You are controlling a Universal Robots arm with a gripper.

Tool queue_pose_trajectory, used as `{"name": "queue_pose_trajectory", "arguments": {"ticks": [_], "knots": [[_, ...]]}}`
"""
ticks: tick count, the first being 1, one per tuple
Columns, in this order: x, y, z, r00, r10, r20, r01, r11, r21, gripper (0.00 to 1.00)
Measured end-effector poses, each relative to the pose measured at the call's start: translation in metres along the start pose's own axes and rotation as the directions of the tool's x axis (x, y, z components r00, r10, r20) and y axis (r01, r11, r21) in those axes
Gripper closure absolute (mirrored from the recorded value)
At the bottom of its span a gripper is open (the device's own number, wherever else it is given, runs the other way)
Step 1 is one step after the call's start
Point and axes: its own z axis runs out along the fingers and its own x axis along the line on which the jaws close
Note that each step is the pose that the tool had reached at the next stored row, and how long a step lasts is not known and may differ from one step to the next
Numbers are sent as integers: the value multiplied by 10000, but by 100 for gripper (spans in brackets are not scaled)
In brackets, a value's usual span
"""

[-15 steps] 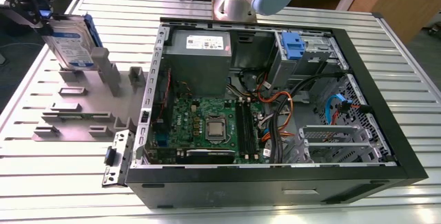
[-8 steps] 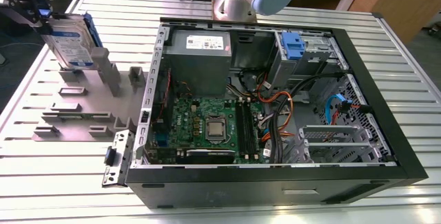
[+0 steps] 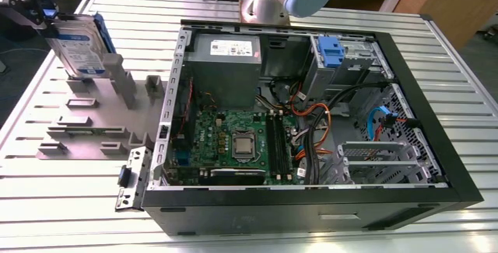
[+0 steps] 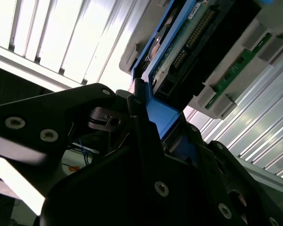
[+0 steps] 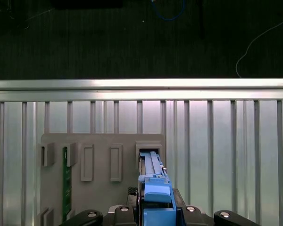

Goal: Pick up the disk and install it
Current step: 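Pick up the disk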

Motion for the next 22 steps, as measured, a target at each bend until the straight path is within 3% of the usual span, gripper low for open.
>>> {"name": "queue_pose_trajectory", "arguments": {"ticks": [22], "knots": [[0,1,-77,10000,0,0,0,10000,0,64]]}}
